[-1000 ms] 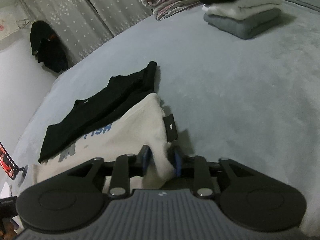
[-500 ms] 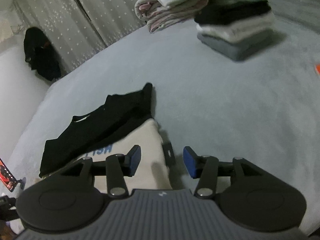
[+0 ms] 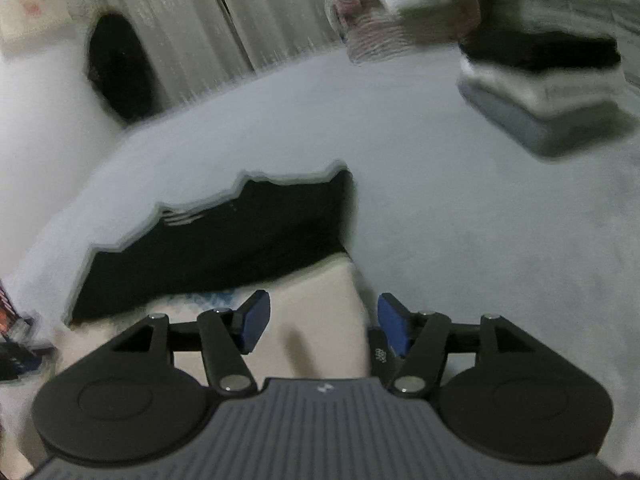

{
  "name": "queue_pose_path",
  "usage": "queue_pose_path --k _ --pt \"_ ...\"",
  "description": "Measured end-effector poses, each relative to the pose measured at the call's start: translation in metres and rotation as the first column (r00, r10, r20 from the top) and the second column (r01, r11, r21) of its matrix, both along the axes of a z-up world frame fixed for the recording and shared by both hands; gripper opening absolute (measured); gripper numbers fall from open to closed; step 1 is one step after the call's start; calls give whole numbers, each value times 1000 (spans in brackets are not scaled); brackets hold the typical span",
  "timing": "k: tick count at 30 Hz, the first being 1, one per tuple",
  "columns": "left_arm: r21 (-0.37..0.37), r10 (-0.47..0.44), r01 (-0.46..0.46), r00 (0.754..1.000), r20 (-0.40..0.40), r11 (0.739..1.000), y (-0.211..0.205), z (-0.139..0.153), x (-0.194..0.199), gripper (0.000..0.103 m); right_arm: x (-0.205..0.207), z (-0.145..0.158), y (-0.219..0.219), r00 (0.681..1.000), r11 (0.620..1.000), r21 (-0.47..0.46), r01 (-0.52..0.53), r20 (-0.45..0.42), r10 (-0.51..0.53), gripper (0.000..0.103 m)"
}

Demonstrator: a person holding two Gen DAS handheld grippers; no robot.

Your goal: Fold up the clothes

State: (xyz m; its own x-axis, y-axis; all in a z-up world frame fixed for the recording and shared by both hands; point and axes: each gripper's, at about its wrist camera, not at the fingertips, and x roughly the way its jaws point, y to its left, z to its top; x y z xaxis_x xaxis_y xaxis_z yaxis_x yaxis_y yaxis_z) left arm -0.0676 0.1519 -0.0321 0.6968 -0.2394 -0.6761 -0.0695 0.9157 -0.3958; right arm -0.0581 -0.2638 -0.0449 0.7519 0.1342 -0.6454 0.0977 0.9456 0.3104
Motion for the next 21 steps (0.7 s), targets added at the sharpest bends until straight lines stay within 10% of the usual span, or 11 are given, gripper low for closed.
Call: queue_pose_path --k 13,21 --pt "29 -57 55 997 61 998 -12 0 7 35 15 0 2 999 1000 12 -27 35 26 63" --pt "129 -71 56 991 112 990 -29 1 7 11 13 -5 2 999 1000 -25 -11 49 12 36"
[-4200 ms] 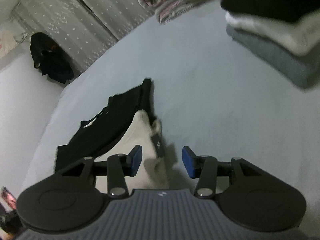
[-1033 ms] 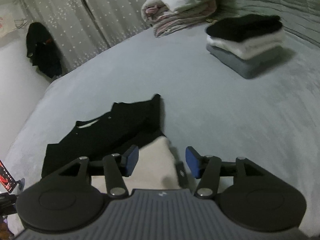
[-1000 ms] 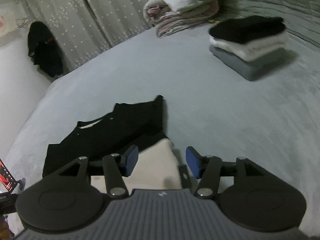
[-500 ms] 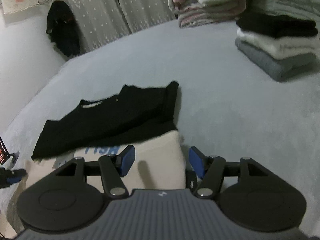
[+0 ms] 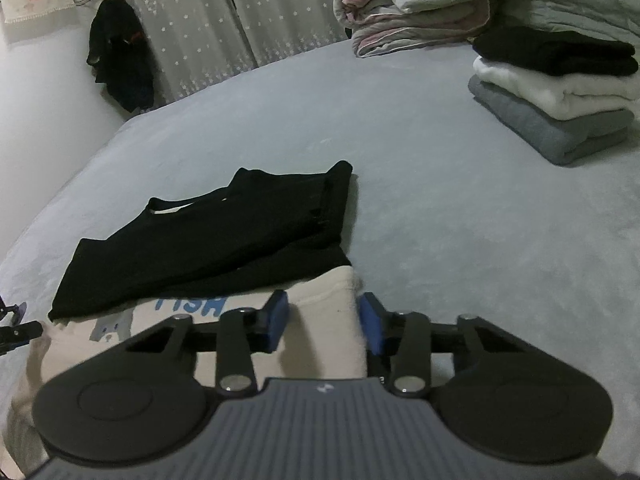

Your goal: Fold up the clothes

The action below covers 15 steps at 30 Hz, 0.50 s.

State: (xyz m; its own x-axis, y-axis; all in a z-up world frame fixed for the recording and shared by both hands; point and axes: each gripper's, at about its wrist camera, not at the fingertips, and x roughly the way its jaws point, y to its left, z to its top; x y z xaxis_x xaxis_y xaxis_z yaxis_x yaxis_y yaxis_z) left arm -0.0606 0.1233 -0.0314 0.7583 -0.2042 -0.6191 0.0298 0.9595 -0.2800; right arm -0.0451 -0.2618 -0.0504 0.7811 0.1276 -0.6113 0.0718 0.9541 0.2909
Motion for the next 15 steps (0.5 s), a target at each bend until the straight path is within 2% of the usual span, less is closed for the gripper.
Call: queue_pose_path --k 4,8,15 --pt "19 10 -11 1000 23 1000 -2 -2 -3 7 -2 -2 3 1000 1000 -22 -8 25 8 14" --pt "26 25 -26 997 69 999 -2 0 -12 6 -12 1 11 995 996 -89 -5 95 14 10" --pt "18 46 -50 985 166 999 2 4 -32 6 -33 11 15 974 991 -134 -6 222 36 8"
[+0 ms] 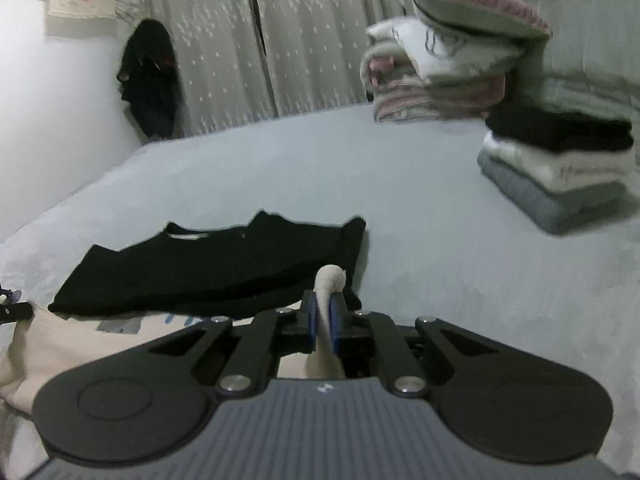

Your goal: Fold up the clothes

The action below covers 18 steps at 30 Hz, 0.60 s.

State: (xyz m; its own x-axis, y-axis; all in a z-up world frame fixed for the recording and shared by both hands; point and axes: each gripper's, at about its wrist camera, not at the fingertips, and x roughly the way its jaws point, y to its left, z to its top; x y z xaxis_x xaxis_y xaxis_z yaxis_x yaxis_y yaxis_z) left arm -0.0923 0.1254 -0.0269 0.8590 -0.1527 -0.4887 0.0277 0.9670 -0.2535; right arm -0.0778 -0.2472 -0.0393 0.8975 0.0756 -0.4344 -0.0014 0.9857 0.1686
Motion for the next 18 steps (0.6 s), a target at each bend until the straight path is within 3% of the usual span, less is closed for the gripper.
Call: queue_pose_path --k 10,15,18 --pt "-18 31 -28 991 133 999 4 7 -14 6 -15 6 4 989 998 -69 -2 150 13 7" --pt "4 47 -48 990 130 999 -1 2 -8 6 -8 4 6 985 995 -98 6 172 11 7" --pt "33 48 -51 995 85 998 -4 -6 1 6 0 -2 8 990 991 -133 9 142 10 7"
